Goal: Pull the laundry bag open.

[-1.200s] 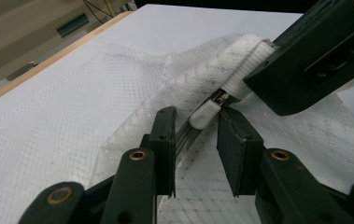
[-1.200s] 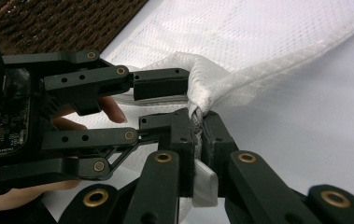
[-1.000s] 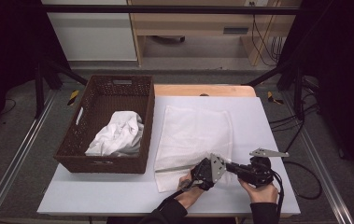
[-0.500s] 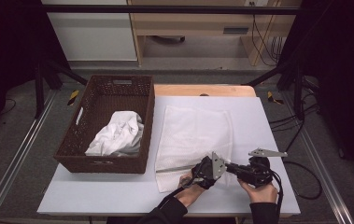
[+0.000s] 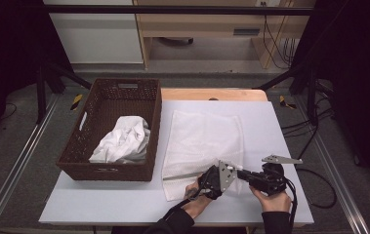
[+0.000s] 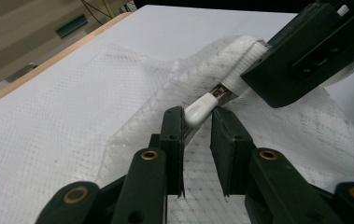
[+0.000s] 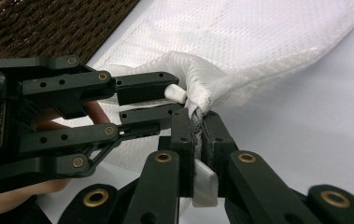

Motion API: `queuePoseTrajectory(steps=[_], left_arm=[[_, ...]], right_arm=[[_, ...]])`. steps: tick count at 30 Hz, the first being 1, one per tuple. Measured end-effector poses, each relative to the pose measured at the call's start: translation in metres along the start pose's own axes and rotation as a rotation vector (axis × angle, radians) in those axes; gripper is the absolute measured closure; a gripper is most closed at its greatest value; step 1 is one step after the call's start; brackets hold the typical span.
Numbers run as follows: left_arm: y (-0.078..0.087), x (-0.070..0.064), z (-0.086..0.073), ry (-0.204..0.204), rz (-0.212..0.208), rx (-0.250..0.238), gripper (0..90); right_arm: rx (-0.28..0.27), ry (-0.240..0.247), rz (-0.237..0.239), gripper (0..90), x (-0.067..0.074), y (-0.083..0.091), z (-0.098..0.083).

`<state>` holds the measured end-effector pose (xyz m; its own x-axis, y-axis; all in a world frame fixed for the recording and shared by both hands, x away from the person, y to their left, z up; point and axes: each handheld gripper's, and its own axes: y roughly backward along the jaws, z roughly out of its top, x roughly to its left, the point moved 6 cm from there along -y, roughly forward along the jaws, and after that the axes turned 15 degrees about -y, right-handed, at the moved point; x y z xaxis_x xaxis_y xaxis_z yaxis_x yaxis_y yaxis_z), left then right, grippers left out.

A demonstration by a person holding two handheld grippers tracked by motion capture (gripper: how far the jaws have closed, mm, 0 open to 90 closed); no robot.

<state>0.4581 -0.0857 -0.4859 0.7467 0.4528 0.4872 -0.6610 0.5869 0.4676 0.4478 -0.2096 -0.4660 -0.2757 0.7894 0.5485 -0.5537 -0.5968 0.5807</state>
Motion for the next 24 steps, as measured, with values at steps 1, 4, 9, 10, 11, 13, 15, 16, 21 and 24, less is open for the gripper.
queuePoseTrajectory(steps=[1, 4, 9, 10, 11, 13, 15, 16, 21, 24], left_arm=[[-0.0002, 0.0005, -0.0001, 0.006, -0.003, -0.001, 72.7], [-0.0022, 0.0006, 0.0008, -0.002, -0.005, -0.009, 72.1], [-0.0042, -0.0022, 0.0012, -0.021, -0.007, -0.002, 71.6], [-0.0043, -0.0024, 0.001, -0.028, -0.006, -0.001, 72.0], [-0.0046, -0.0024, 0.0006, -0.033, -0.008, 0.002, 73.1], [-0.0053, -0.0023, -0.0001, -0.03, -0.023, 0.005, 76.0], [-0.006, -0.0028, -0.0003, -0.027, -0.03, 0.008, 77.3], [-0.0062, -0.0031, -0.0004, -0.028, -0.032, 0.009, 77.6], [-0.0055, -0.0042, -0.0007, -0.034, -0.031, 0.01, 77.8], [-0.0068, -0.0022, -0.0001, -0.026, -0.015, 0.001, 75.1]], right_arm=[[0.001, 0.0, 0.002, 85.3, 0.0005, 0.0, -0.0001], [-0.001, 0.01, 0.008, 85.3, 0.0014, -0.0001, 0.0004], [-0.003, 0.008, 0.009, 85.3, 0.0002, 0.0005, 0.0006], [-0.004, 0.006, 0.01, 85.3, 0.0004, 0.0008, 0.0005], [-0.005, 0.01, 0.012, 85.3, 0.0005, 0.0011, 0.0007], [-0.01, 0.015, 0.014, 85.3, 0.0009, 0.0017, 0.0013], [-0.008, 0.014, 0.014, 85.3, 0.0013, 0.0023, 0.0015], [-0.007, 0.012, 0.013, 85.3, 0.0013, 0.0022, 0.0013], [-0.01, 0.016, 0.009, 85.3, -0.0003, 0.0019, 0.0013], [-0.005, 0.014, 0.013, 85.3, 0.0012, 0.0016, 0.0007]])
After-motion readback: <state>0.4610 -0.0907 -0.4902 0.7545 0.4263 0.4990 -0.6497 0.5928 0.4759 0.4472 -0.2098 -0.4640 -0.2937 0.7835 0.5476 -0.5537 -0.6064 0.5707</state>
